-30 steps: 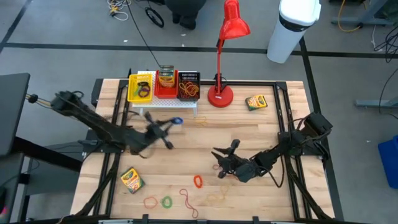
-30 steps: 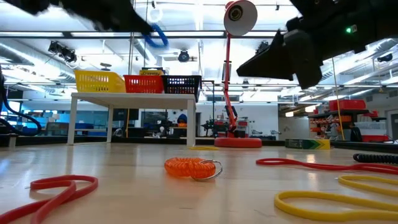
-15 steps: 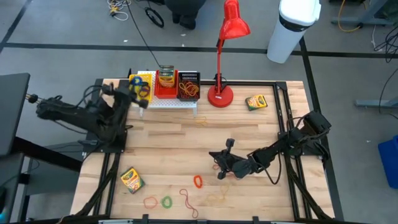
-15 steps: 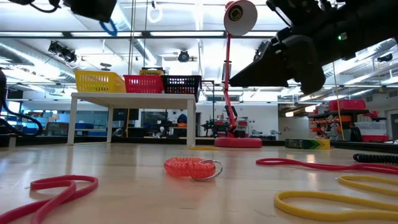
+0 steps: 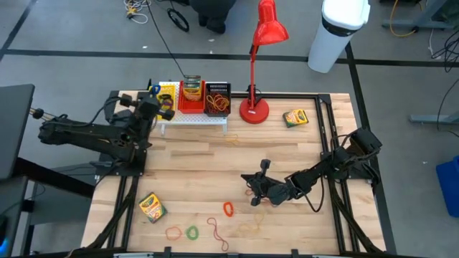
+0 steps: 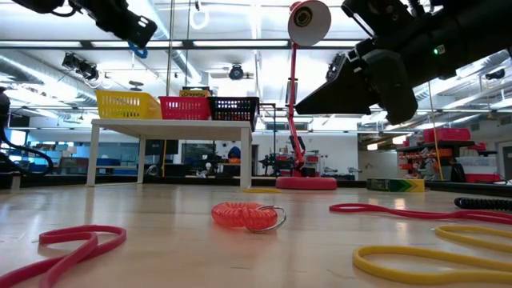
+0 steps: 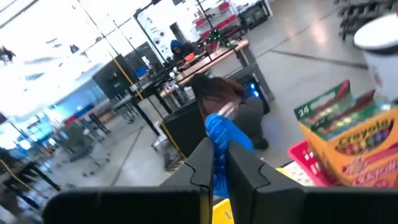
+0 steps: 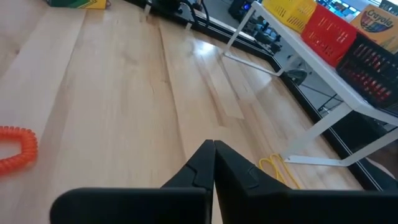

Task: Pick & Place Office Desk Supplies
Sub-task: Put the blue spring rubber band into the yellow bin on the shelf

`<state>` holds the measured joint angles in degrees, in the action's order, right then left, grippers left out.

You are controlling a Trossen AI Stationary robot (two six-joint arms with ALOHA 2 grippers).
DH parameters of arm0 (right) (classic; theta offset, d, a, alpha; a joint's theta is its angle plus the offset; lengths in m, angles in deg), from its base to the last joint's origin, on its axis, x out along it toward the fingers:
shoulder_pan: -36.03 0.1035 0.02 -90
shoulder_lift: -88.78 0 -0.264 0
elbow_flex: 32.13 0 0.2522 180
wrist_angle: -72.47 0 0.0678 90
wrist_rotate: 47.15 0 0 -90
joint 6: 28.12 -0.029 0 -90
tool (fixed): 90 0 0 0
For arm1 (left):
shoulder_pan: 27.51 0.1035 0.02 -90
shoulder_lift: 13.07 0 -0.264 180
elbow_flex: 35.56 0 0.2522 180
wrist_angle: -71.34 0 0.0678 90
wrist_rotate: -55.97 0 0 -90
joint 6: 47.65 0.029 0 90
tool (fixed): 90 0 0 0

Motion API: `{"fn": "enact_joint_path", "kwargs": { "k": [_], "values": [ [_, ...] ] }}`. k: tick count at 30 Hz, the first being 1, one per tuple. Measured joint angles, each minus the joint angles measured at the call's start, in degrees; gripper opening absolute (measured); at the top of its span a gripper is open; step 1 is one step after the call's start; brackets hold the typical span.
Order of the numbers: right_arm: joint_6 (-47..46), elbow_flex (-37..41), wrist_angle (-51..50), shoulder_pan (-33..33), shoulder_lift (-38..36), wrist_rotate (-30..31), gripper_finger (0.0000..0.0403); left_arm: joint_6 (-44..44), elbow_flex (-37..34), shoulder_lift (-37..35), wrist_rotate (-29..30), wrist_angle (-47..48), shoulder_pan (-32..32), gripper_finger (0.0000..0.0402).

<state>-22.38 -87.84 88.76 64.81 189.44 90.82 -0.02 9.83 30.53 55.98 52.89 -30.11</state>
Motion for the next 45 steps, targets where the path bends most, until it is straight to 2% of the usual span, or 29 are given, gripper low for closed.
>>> {"fn": "enact_joint_path", "kwargs": {
  "k": [2,5,8,10,12,14,17,18,19,21,25,28,35,38,42,45],
  "values": [
    [-0.1,0.0,-0.1,0.0,0.0,0.0,0.0006,0.0,0.0,0.5,-0.6,2.3,0.1,0.0024],
    [-0.2,0.0,-0.2,0.0,0.0,0.0,0.0005,-2.1,0.0,0.6,-4.7,5.9,0.1,0.0023],
    [-0.2,0.0,-0.2,0.0,0.0,0.0,0.0009,-7.1,0.0,0.3,-12.0,12.4,0.1,0.0023],
    [-0.1,0.0,-0.2,0.0,0.0,0.0,0.0008,-12.4,0.0,-0.6,-20.0,19.6,0.1,0.0023],
    [0.0,0.0,-0.2,0.0,0.0,0.0,0.0004,-19.6,0.5,-1.8,-32.0,29.5,0.9,0.0023],
    [0.1,0.0,-0.2,0.0,0.0,0.0,0.0004,-26.7,1.7,-3.0,-47.8,38.2,2.7,0.0023],
    [0.1,0.0,-0.2,0.0,0.0,0.0,0.0008,-30.5,2.6,-5.4,-72.8,40.0,6.1,0.0023],
    [0.1,0.0,-0.2,0.0,0.0,0.0,0.0008,-31.1,3.0,-6.4,-78.9,39.6,7.2,0.0025],
    [0.1,0.0,-0.2,0.0,0.0,0.0,0.0008,-32.0,3.7,-7.4,-82.3,39.0,8.7,0.0025],
    [0.1,0.0,-0.2,0.0,0.0,0.0,0.0004,-33.7,5.6,-9.0,-82.1,40.5,11.9,0.0025],
    [0.1,0.0,-0.2,0.0,0.0,-0.2,0.0005,-39.0,11.5,-9.8,-72.0,55.6,20.0,0.0023],
    [0.1,0.0,-0.2,0.0,0.0,-0.6,0.0008,-42.6,15.1,-8.7,-71.9,64.3,25.0,0.0023],
    [0.1,0.0,-0.2,0.0,0.0,-0.7,0.0005,-45.5,17.5,-3.6,-67.0,68.4,36.0,0.0023],
    [0.1,0.0,-0.2,0.0,0.0,-0.7,0.0007,-45.3,17.4,-0.1,-68.9,69.6,41.7,0.0023],
    [0.1,0.0,-0.2,0.0,0.0,-1.2,0.0003,-43.7,17.4,3.8,-76.2,69.4,47.7,0.0024],
    [0.1,0.0,-0.2,0.0,0.0,-1.2,0.0004,-43.7,17.4,5.5,-77.6,68.8,50.3,0.0035]
  ]
}}
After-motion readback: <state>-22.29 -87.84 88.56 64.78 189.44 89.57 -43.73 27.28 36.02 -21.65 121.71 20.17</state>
